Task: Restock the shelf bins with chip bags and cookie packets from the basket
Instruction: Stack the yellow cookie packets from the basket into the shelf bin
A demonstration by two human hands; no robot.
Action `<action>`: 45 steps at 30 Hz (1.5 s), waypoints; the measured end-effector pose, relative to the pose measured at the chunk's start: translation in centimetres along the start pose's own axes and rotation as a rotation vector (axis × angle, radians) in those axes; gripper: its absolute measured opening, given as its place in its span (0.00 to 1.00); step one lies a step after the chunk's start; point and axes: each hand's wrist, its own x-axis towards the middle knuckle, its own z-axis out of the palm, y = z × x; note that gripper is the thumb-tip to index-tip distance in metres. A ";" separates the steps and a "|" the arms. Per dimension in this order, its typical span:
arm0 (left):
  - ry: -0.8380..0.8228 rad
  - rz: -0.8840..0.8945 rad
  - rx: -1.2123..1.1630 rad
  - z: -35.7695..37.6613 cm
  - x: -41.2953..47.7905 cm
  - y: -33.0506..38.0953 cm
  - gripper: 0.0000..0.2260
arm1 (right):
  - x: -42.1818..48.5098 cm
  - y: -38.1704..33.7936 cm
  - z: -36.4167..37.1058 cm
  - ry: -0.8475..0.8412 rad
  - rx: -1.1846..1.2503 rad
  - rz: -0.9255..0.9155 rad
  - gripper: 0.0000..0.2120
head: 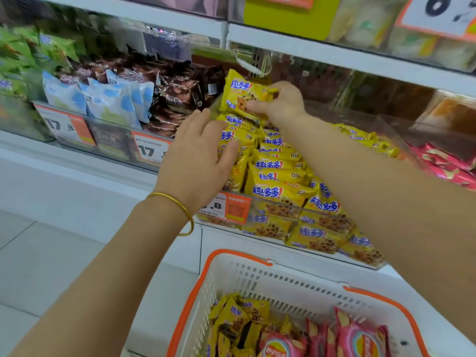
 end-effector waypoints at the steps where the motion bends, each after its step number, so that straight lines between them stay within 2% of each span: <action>1: 0.003 0.000 -0.004 0.0 0.0 0.0 0.26 | 0.1 -0.1 0.2 0.006 -0.064 -0.013 0.23; 3: 0.007 0.010 -0.010 -0.1 0.0 -0.1 0.25 | 0.5 -0.1 0.5 0.026 -0.167 -0.064 0.27; 9: 0.026 0.023 -0.008 -0.1 -0.3 0.0 0.24 | 0.4 0.2 1.2 -0.050 -0.337 -0.216 0.27; 13: 0.027 0.038 -0.018 -0.1 -0.2 -0.2 0.24 | 0.5 -0.1 1.1 -0.082 -0.418 -0.186 0.29; 17: 0.029 0.023 -0.087 -0.5 -0.6 -0.1 0.23 | -0.8 -0.6 -0.6 -0.027 -0.387 -0.139 0.33; 19: 0.083 0.068 -0.096 -1.0 -1.3 0.5 0.21 | -2.8 -0.8 -2.6 -0.027 -0.367 -0.143 0.31; 23: 0.189 0.257 -0.016 -2.3 -5.7 2.6 0.12 | -11.0 -0.8 -7.3 -0.080 -0.183 -0.212 0.15; 26: 0.019 0.299 0.038 -2.0 -10.9 3.0 0.11 | -18.7 1.0 -9.3 -0.272 -0.035 -0.232 0.11; 28: -0.179 0.254 0.035 -1.2 -13.7 2.5 0.12 | -22.3 4.0 -8.8 -0.433 -0.019 -0.125 0.08; 32: -0.548 0.178 0.209 1.5 -16.1 0.7 0.16 | -24.7 14.1 -3.3 -0.776 -0.348 0.097 0.05; 35: -0.729 0.159 0.316 3.0 -16.5 -0.3 0.19 | -25.1 22.9 2.6 -0.824 -0.566 0.150 0.14; 37: -0.797 0.166 0.357 3.6 -15.9 -0.3 0.21 | -25.7 27.0 6.2 -0.846 -0.634 0.155 0.24; 41: -0.767 0.173 0.353 4.3 -14.4 0.0 0.22 | -26.7 31.0 11.6 -0.860 -0.681 0.271 0.41; 43: -0.764 0.185 0.385 4.6 -13.9 0.1 0.20 | -27.1 31.9 13.4 -0.824 -0.668 0.380 0.45; 45: -0.775 0.200 0.434 5.1 -13.4 -0.4 0.16 | -27.5 32.7 14.9 -0.733 -0.692 0.487 0.44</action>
